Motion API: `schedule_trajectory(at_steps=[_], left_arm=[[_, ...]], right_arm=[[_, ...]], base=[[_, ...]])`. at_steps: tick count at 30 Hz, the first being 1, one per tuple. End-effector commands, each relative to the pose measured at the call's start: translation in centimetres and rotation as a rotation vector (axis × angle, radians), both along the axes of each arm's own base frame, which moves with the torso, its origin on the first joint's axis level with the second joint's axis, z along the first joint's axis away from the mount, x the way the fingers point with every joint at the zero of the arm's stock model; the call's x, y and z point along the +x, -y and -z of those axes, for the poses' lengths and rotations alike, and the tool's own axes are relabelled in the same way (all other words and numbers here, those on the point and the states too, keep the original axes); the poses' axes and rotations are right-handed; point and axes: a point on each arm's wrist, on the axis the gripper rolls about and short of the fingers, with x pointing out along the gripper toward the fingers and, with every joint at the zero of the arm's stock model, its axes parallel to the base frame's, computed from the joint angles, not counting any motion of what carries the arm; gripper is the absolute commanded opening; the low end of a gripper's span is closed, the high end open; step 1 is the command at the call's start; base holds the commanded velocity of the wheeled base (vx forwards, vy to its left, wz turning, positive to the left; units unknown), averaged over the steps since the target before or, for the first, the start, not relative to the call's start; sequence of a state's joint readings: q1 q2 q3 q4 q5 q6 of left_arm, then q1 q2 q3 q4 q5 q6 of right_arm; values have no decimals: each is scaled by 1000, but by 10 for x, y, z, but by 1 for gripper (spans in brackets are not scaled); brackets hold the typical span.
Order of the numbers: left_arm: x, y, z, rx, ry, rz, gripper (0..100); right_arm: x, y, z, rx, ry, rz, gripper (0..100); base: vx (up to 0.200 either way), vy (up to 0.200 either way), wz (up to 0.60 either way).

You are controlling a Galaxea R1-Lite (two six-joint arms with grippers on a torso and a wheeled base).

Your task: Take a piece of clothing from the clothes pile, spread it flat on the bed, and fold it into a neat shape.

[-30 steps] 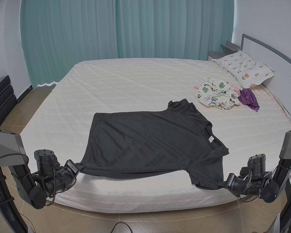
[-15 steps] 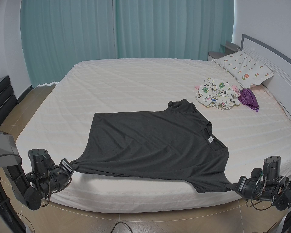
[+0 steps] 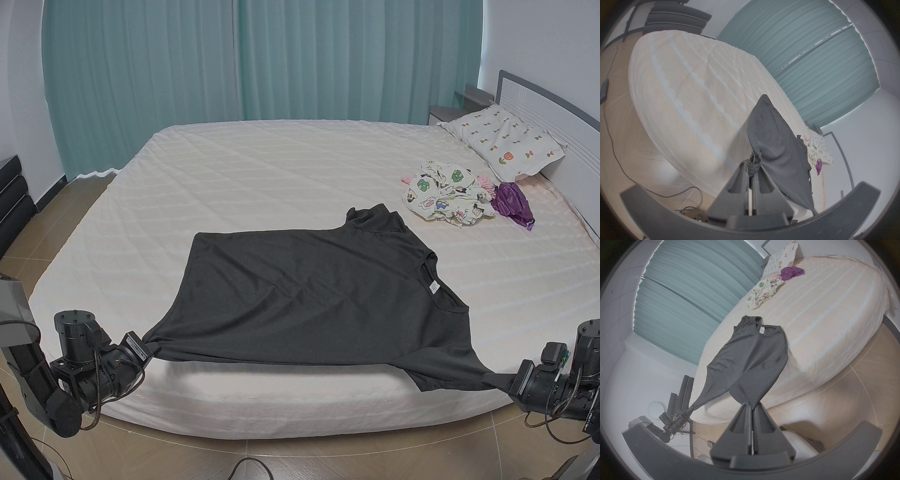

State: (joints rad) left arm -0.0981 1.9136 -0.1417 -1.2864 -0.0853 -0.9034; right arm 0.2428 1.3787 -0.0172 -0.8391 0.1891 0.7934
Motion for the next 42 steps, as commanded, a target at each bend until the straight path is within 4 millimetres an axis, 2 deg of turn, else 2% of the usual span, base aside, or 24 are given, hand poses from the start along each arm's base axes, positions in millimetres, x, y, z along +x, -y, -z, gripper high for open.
schedule_trajectory(at_steps=[1, 4, 12, 19, 22, 23, 24, 28, 35, 42], left_arm=[[-7, -1, 1, 48, -12, 18, 0], [-13, -1, 1, 72, -18, 34, 0], [-9, 0, 1, 70, -7, 38, 0], [6, 1, -2, 63, 32, 33, 0], [18, 2, -9, 60, 78, 33, 0], [18, 2, -9, 60, 78, 33, 0], [25, 4, -13, 61, 102, 30, 0], [40, 5, -19, 59, 121, 30, 0], [74, 9, -34, 69, 14, 33, 0], [97, 10, -55, 72, -72, 35, 0]], right_arm=[[-8, 4, -13, 20, 86, 18, 0], [-5, 5, -20, 31, 123, 21, 0], [7, 1, -38, 41, 157, 7, 0], [28, 1, -45, 54, 146, 5, 0], [46, 1, -42, 40, 121, 13, 0], [46, 1, -42, 40, 121, 13, 0], [59, 3, -42, 37, 115, 35, 0], [85, 6, -45, 41, 118, 56, 0], [127, 2, -53, 50, 148, 49, 0], [153, -1, -59, 54, 181, 51, 0]], base=[[0, 0, 0], [0, 0, 0], [0, 0, 0], [0, 0, 0], [0, 0, 0], [0, 0, 0], [0, 0, 0], [0, 0, 0], [0, 0, 0], [0, 0, 0]])
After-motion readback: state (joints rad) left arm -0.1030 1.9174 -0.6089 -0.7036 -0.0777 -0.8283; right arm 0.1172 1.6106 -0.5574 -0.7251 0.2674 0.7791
